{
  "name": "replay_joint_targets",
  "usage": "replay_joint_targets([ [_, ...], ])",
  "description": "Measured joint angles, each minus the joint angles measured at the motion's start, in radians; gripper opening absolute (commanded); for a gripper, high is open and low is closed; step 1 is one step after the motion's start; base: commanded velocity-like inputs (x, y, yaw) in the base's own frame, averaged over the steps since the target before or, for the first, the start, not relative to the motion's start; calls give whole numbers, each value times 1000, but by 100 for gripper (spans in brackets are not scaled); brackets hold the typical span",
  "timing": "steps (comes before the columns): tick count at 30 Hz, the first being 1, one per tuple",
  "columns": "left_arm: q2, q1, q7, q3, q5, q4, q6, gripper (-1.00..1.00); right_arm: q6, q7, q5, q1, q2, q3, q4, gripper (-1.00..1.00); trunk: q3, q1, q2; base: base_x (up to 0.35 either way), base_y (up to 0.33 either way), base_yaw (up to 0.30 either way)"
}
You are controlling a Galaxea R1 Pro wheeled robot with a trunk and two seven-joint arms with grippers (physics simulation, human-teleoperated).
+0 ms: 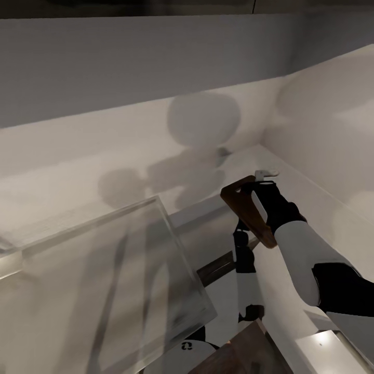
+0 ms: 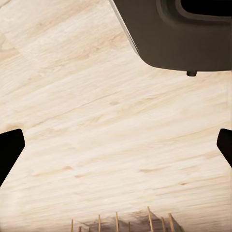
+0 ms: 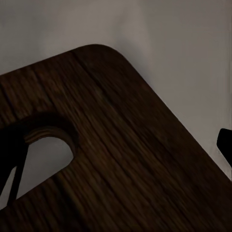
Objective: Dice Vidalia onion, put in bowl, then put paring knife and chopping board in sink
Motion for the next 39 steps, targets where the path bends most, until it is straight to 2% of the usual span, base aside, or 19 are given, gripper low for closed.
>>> replay_joint_targets([
  [39, 0, 0, 0, 0, 0, 0, 0, 100, 12, 0, 0, 0, 0, 0, -4, 100, 0, 0, 0, 0, 0, 0],
])
